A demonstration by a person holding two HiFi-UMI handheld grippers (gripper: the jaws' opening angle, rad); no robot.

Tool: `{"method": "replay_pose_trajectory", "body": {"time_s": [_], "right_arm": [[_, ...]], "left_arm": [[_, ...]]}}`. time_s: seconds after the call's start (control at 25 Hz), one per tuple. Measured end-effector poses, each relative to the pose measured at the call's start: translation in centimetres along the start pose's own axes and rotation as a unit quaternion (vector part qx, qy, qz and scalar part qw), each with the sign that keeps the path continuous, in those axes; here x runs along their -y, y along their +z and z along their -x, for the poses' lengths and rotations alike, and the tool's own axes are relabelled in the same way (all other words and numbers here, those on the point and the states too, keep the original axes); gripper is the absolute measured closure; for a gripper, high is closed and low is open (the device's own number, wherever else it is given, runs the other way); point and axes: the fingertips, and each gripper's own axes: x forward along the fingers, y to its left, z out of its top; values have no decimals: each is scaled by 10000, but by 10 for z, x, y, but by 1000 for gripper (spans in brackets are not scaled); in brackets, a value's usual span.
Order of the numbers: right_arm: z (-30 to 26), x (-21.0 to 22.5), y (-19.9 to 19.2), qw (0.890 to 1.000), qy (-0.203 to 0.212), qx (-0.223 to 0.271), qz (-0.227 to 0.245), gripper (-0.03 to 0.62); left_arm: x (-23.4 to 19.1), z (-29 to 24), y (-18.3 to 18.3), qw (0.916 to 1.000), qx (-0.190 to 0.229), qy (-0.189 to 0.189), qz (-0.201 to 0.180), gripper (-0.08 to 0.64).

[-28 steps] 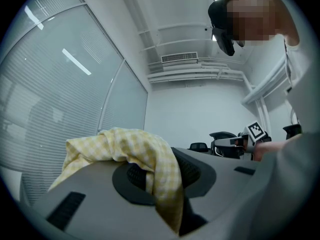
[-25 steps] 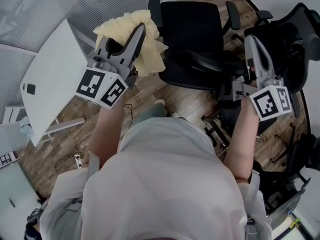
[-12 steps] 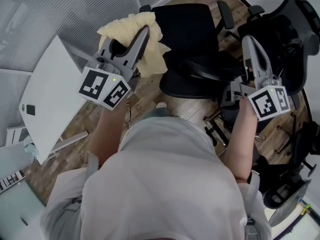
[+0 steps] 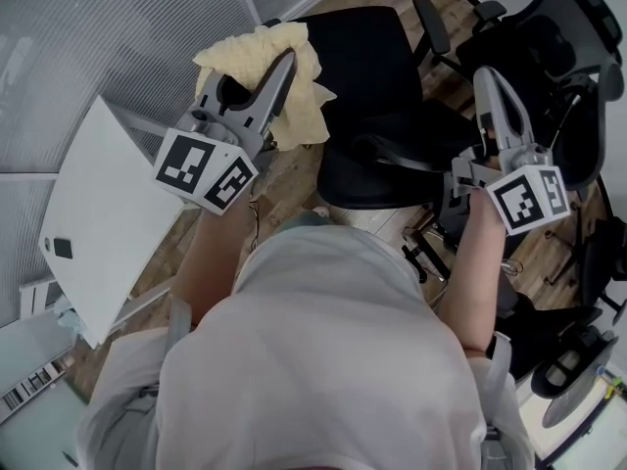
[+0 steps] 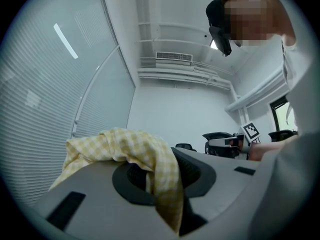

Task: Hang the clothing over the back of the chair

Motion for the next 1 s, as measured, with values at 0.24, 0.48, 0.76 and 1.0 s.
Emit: {"method": "replay_pose_trajectory", "body": {"time_s": [0.24,0.48,0.76,1.0], "right_arm": [[-10,-2,0,9999,-85,94,33,571],[-14,0,-6,9999,-150,43,17,571],[-16,6,-7,9999,-92,-3,-78,571],[-15,15,-3,9997,192,-107,-112,571]], "left_arm": [[-10,-11,-1,9997,7,-253,8,466],[-14,-16,-6,9994,-11,-342,48,468],[-11,-17,-8,9998,-27,-176,56,468],[2,-16,-3,9999,-15,123,62,468]]}}
